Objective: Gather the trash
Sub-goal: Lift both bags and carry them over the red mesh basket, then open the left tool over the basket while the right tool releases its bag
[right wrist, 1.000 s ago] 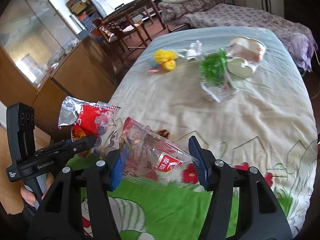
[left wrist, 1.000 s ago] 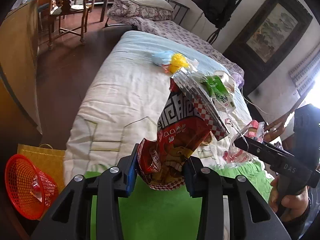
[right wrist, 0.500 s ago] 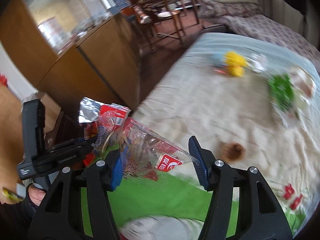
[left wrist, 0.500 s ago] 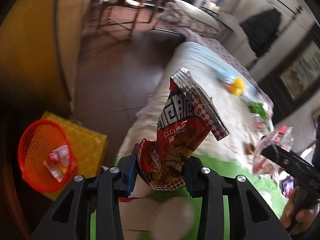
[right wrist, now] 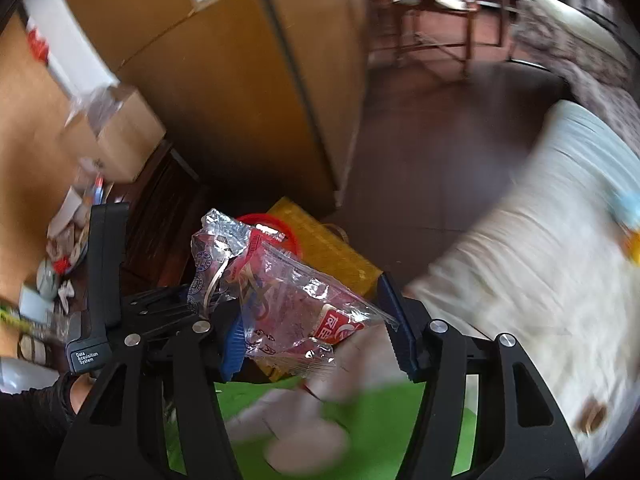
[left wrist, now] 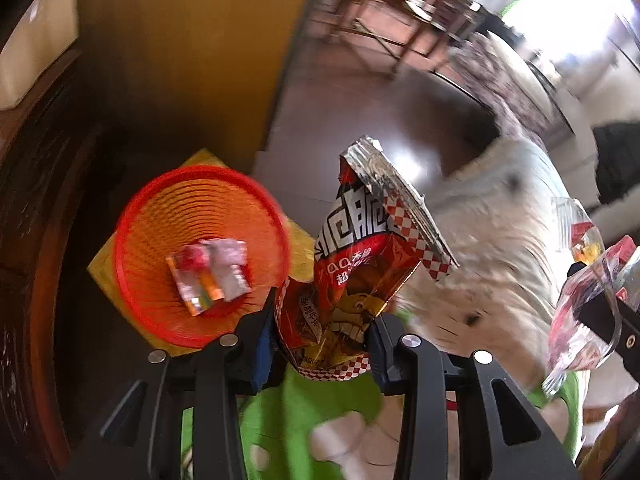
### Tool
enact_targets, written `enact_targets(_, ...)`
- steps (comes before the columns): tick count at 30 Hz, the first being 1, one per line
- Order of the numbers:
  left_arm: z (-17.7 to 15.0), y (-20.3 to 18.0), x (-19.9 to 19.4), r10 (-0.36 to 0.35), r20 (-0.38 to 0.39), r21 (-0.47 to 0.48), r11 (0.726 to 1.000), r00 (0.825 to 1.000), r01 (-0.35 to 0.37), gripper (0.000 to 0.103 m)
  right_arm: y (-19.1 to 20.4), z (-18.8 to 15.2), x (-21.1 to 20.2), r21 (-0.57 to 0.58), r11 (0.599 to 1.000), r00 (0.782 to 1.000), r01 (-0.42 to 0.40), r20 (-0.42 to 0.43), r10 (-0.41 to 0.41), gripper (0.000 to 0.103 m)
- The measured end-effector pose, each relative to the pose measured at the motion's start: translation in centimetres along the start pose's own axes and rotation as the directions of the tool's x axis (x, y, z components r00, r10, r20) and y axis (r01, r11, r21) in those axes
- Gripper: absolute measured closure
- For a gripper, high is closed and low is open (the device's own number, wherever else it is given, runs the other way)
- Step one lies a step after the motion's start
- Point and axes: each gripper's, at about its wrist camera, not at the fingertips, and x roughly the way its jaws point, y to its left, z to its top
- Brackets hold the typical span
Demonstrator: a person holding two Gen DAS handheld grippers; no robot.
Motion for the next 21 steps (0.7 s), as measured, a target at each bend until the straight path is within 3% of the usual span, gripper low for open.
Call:
enact_targets(4, 0.6, 3.6, 0.3, 0.032, -0.01, -0.078, 0.996, 0.999, -0.033, 0.064, 3.7, 1.6, 4.1, -0.069, 0.997, 0.997, -0.023, -0.079, 0.018, 0.045)
enact_targets(13, 1.2, 10.1, 2.4, 0.067, -0.086, -0.234, 0.968, 0.994, -0.086, 0.064, 7.4, 2.5, 11.4, -0.099, 0.995, 0.978, -0.033, -0.208, 0.012, 0.044)
enact_targets(21, 1.6, 11.9, 3.7, 0.098, -0.104, -0.278, 0.953, 0.99, -0.124, 0.064, 8.4, 3.4, 15.4, -0.093, 0.995, 0.965, -0.035, -0.263, 0.009, 0.043)
